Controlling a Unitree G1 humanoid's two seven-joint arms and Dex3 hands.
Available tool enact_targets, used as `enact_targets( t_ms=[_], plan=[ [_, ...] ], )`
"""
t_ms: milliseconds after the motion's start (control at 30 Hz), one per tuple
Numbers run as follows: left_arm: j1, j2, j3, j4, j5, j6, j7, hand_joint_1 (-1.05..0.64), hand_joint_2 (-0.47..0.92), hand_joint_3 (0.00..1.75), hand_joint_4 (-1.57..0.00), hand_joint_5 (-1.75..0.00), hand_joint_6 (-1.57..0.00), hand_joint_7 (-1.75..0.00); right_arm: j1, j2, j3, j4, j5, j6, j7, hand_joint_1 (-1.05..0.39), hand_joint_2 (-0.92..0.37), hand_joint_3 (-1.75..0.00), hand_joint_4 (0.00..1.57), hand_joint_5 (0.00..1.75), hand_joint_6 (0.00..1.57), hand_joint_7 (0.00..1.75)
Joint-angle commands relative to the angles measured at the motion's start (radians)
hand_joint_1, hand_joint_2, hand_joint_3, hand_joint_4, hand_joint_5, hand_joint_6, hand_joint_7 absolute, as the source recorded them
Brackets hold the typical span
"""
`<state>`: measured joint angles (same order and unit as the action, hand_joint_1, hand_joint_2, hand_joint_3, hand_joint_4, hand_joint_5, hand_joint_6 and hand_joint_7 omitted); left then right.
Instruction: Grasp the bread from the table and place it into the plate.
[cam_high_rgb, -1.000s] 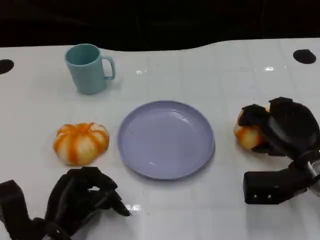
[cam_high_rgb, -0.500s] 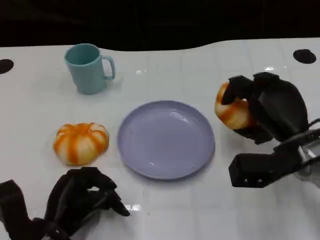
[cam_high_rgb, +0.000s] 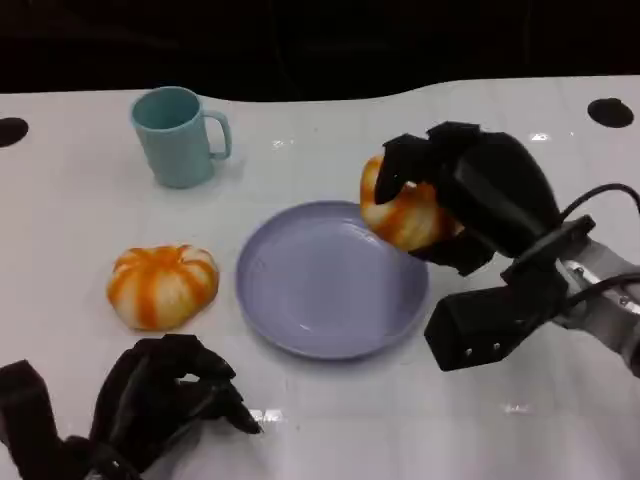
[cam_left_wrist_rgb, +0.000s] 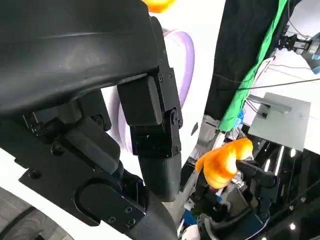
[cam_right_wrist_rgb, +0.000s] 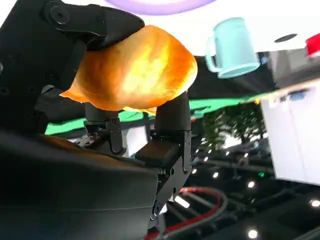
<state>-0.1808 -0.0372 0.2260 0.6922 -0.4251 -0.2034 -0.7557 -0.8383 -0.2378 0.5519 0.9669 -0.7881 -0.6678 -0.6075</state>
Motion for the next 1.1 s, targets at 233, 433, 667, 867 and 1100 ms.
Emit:
enact_targets(
  t_ms=[233,433,667,867,1100],
  plan=[
    [0.016,0.006,-0.002,-0.013,0.010,-0.020,0.014,-1.05,0.62,0.01,-1.57,-0.62,-1.57,-0.39,-0.046,0.066,0.004,0.061,0.011,-0.006,0.095,-0.14,-0.41,-1.15,0.98,1.74,0.87,1.48],
    [0.018,0.005,-0.001,-0.014,0.002,-0.013,0.007,-1.05,0.62,0.00,-1.57,-0.61,-1.57,-0.39,-0.072,0.122,0.031,0.138,-0.011,0.015,0.090,-0.18,-0.47,-1.06,0.92,1.75,0.89,1.20],
    [0.027,-0.001,-0.003,-0.033,-0.003,0.003,0.010,-1.05,0.60,0.00,-1.57,-0.61,-1.57,-0.39,-0.099,0.170,0.030,0.209,0.007,0.063,0.122,-0.17,-0.52,-0.89,0.85,1.46,0.92,0.89],
    [0.032,-0.002,-0.004,-0.042,-0.001,0.006,0.014,-1.05,0.60,0.00,-1.57,-0.62,-1.57,-0.39,-0.114,0.172,0.028,0.222,0.023,0.110,0.250,-0.36,-0.88,-0.18,0.54,0.55,0.66,0.09],
    [0.030,-0.002,-0.002,-0.040,-0.004,0.008,0.007,-1.05,0.60,0.00,-1.57,-0.61,-1.57,-0.38,-0.099,0.168,0.016,0.190,0.040,0.153,0.341,-0.74,-0.92,-0.28,0.07,0.24,0.25,0.00]
  ],
)
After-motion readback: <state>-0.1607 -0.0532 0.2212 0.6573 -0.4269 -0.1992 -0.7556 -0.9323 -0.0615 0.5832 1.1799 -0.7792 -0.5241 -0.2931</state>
